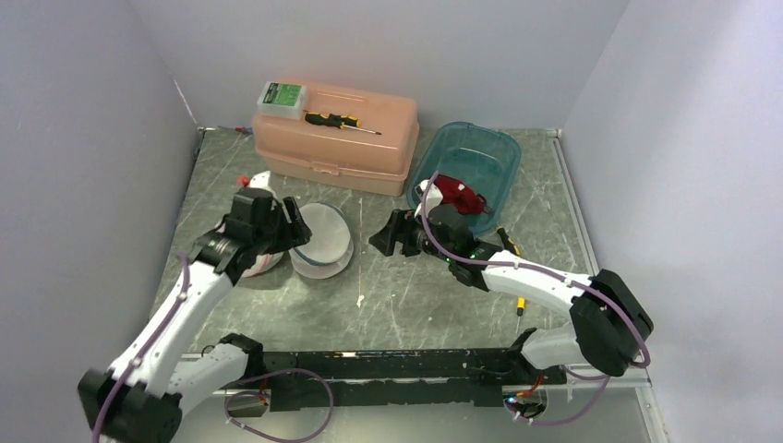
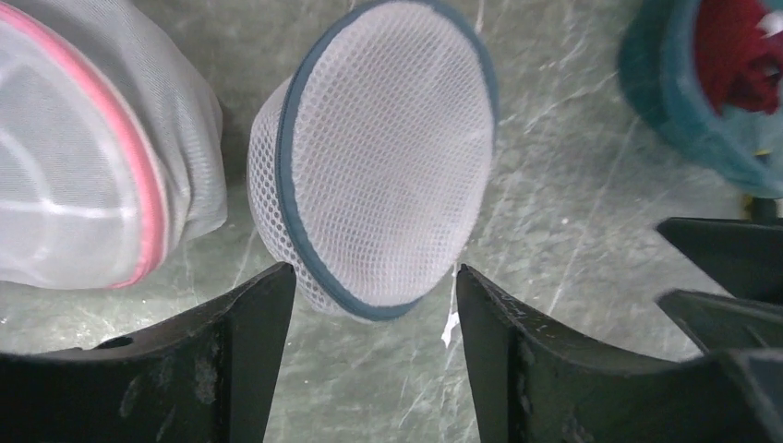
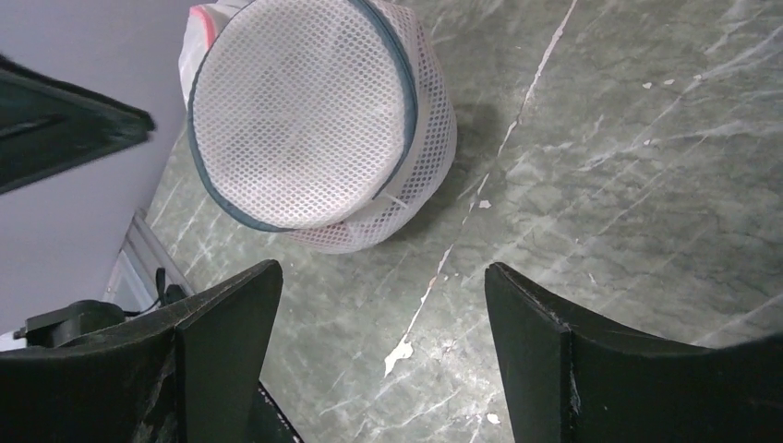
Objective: Unzip the laundry bag and remove the bra
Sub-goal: Move the distractor to the center of the board.
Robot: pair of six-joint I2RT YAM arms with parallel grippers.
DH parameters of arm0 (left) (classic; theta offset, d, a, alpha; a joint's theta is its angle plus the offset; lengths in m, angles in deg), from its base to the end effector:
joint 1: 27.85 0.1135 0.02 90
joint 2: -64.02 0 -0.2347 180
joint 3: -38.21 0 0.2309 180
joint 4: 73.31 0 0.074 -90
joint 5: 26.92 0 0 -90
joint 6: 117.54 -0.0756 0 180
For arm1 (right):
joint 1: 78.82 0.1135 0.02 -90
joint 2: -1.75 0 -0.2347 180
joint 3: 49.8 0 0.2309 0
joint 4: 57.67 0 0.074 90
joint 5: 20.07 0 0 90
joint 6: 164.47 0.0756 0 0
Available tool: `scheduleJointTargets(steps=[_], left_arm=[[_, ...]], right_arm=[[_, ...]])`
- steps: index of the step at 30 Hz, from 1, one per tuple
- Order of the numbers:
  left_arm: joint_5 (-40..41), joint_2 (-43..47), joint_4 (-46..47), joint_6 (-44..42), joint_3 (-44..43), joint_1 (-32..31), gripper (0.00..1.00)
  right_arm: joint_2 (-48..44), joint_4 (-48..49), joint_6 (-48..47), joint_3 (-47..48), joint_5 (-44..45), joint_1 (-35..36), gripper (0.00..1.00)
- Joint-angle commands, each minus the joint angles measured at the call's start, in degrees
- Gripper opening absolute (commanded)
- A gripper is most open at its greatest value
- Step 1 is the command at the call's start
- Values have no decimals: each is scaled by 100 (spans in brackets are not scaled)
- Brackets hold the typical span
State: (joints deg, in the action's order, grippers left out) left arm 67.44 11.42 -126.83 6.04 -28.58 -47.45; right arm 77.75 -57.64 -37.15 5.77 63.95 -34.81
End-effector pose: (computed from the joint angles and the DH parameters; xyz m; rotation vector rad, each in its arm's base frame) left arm 0.2062 -0.0673 0.2619 -0.3193 2.2652 -0.4068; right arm 0.2243 0.2276 0.2086 -0.1958 2.0623 1.0196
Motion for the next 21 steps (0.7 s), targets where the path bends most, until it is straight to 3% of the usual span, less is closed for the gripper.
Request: scheduleJointTargets(steps=[1, 5, 8, 21], left_arm=[[-197, -809, 57, 194, -195, -1, 68], [-250, -1045, 233, 311, -104, -1, 68], [-259, -1160, 381, 409, 40, 0, 68], [-1013, -1347, 1309, 610, 716, -2, 58]], right_arm=[[-255, 137, 39, -31, 261, -15, 84], [-956, -636, -165, -273, 1054, -71, 84], [-1063, -936, -118, -453, 1038, -432, 83], [-758, -883, 235, -696, 1308, -1861, 73]])
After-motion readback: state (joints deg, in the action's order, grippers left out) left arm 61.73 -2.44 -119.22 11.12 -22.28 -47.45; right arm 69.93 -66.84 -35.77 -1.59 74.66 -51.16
